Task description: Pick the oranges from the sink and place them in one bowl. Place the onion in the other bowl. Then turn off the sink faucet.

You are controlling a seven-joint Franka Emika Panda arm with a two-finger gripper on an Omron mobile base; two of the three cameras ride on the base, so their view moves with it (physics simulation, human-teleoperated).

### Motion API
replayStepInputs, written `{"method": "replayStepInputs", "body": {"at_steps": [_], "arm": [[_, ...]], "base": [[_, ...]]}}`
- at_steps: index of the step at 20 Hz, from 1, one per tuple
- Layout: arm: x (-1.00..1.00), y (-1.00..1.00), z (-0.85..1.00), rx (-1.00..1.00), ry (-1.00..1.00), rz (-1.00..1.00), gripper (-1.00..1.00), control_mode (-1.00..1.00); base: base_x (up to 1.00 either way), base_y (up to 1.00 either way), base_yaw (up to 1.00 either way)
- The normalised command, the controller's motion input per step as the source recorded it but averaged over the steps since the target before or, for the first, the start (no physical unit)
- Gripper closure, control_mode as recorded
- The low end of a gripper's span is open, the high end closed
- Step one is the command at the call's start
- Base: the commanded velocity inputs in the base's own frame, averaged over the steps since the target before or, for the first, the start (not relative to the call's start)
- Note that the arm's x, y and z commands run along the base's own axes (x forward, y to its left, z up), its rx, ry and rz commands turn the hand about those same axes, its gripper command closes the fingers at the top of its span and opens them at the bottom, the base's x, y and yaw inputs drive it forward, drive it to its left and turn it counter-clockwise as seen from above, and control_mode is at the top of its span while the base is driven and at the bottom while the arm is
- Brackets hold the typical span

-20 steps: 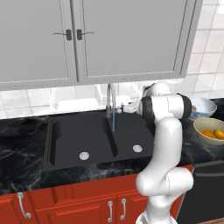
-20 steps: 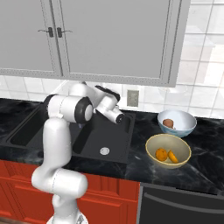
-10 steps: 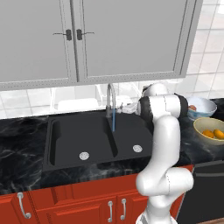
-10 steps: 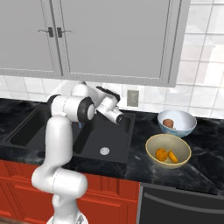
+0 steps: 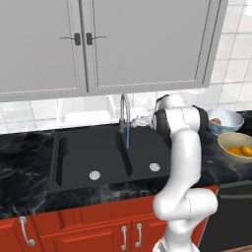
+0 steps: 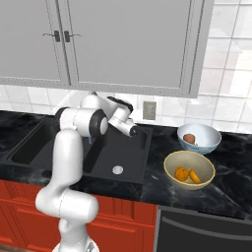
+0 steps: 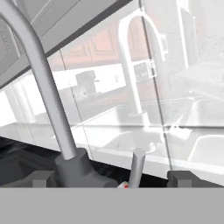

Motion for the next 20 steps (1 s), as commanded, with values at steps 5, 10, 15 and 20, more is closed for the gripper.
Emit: {"method": "replayStepInputs", "body": {"at_steps": [5, 10, 15, 20], "arm": [[0.18, 0.01, -0.14, 0.0, 0.03, 0.0, -1.0, -1.0], [0.16, 0.0, -0.17, 0.0, 0.01, 0.0, -1.0, -1.0], [0.08, 0.04, -0.11, 0.0, 0.0, 0.0, -1.0, -1.0], [0.13, 0.08, -0.04, 0.0, 0.0, 0.0, -1.0, -1.0]], "base": [[0.0, 0.0, 0.0], [0.0, 0.0, 0.0], [0.0, 0.0, 0.0], [0.0, 0.0, 0.0]]}}
